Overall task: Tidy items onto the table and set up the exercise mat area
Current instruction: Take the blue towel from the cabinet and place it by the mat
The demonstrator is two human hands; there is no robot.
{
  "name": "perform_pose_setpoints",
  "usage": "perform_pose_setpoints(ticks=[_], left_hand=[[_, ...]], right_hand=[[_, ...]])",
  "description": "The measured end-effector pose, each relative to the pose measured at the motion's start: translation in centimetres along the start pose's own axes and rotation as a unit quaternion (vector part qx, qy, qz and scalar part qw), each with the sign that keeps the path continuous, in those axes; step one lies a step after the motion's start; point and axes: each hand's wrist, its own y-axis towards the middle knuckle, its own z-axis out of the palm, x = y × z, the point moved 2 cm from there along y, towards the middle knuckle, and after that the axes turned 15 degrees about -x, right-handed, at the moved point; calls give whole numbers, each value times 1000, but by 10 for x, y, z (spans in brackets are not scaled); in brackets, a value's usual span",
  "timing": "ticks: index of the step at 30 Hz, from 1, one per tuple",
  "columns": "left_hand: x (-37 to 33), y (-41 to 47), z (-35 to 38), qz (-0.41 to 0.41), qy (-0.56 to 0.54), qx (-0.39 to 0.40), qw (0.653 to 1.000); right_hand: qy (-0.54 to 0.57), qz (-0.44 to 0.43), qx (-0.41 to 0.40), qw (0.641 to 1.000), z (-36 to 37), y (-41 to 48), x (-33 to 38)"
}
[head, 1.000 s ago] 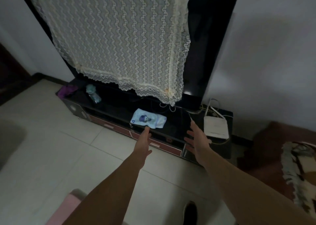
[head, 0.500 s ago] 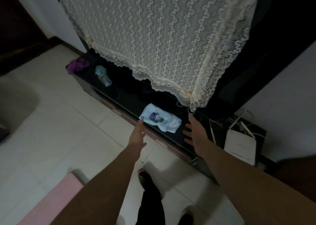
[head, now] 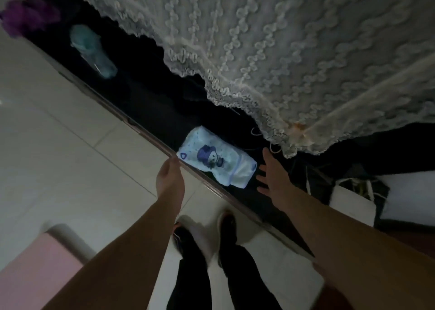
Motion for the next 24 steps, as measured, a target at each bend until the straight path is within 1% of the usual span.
perform_pose_setpoints(ticks=[2,4,7,11,14,18,22,24], left_hand=[[16,29,18,-4,18,-2,1000],[22,46,30,-6,42,-1,999],[36,74,51,-15,93,-14,995],[48,99,71,-12,147,-30,989],[56,120,79,-22,139,-49,989],[55,133,86,7,136,-83,987],[55,138,91,11,109,-113,988],[57,139,92,7,97,-114,989]], right_hand=[[-28,1,-2,1000,22,31,-8],[-51,-16,-13,998,38,52,-15],[-65,-9,-35,997,63,88,-33],[-153,-38,-83,984,79,125,-52],[-210,-49,-92,972,90,142,-59],[-299,-65,-124,944,99,153,-55],[-264,-71,-130,953,99,167,-52],[-276,-91,-115,950,101,169,-52]])
